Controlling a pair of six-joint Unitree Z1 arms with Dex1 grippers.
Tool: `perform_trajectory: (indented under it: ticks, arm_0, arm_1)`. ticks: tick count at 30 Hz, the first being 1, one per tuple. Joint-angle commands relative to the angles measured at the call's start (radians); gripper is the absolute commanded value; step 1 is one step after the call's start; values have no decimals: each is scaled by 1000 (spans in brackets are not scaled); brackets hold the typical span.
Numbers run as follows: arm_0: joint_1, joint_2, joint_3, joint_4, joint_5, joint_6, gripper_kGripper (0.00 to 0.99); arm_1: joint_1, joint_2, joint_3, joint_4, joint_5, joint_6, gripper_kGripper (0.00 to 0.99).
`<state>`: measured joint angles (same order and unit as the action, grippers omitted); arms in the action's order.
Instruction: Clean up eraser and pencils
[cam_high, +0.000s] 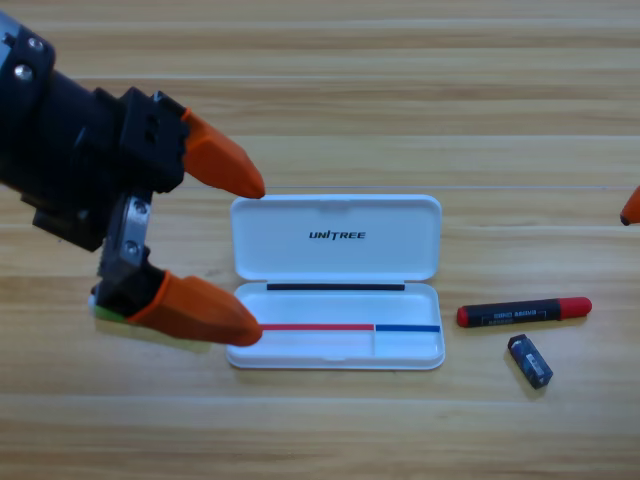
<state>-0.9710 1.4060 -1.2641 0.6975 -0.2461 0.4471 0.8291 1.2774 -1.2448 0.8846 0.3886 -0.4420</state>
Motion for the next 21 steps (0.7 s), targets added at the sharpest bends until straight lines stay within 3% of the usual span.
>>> perform_trajectory:
  ticks: [1,11,21]
  arm_0:
    - [-20,30,37,5,-7,5,986]
    - [-18,24,52,4,5,33,986]
    - [-18,24,57,4,7,42,986]
  arm_1:
    - [30,28,35,-15,-5,6,982]
    - [30,31,50,-15,-22,55,982]
    - [-30,178,31,-12,-272,221,982]
